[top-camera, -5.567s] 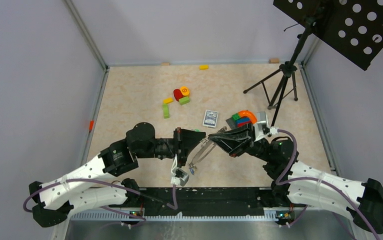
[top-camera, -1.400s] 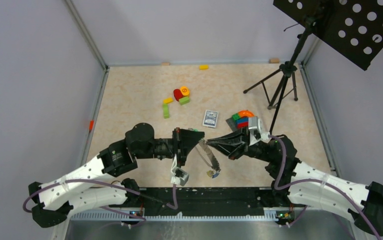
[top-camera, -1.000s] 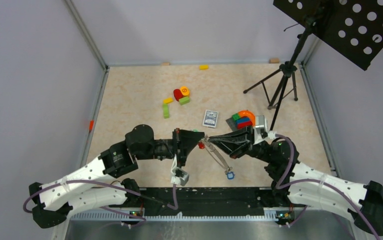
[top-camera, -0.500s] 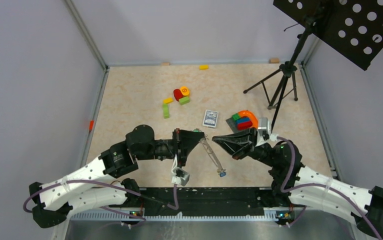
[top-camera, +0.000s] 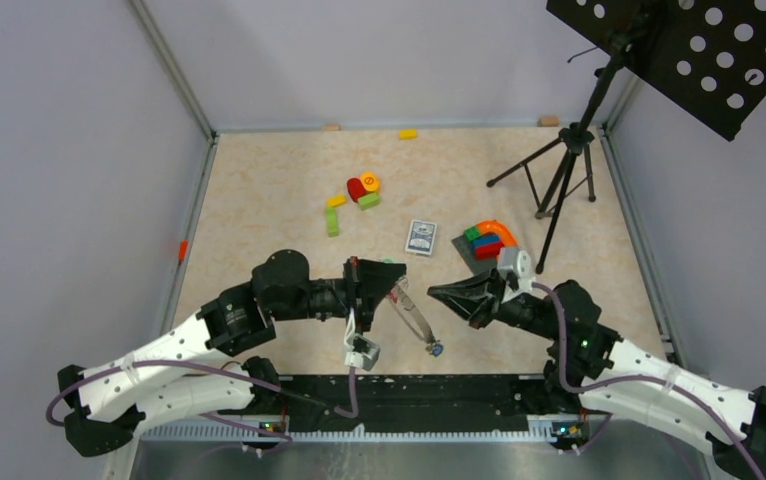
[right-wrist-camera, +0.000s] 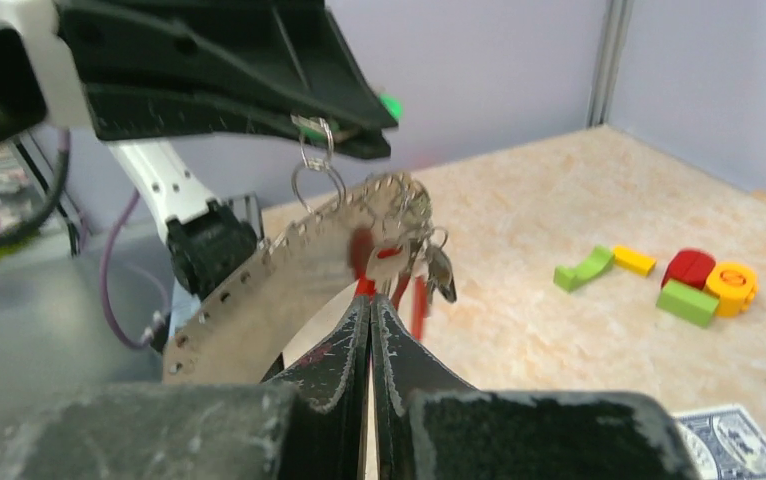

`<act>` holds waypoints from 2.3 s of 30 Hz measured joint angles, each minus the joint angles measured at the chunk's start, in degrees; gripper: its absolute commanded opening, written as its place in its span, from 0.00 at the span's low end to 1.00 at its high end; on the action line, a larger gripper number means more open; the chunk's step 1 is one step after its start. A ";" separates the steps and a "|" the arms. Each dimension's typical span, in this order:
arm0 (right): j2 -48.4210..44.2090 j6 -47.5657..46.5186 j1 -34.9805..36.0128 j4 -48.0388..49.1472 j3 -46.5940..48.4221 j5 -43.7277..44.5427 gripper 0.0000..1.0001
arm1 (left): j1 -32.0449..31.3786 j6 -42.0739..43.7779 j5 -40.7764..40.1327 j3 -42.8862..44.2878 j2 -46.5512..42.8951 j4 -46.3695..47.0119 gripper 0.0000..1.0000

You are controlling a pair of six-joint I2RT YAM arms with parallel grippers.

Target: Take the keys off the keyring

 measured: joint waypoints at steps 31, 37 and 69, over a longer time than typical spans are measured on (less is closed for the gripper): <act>11.19 -0.52 0.00 4.55 5.07 -4.92 0.45 | 0.02 0.13 2.86 0.35 1.03 -0.48 0.00; 12.76 -0.61 0.00 5.97 6.21 -7.37 0.41 | 0.02 -0.37 4.55 0.44 1.03 -0.70 0.00; 12.61 1.99 0.00 9.25 5.84 -7.63 0.00 | 0.02 -0.02 1.66 1.09 0.57 -1.53 0.00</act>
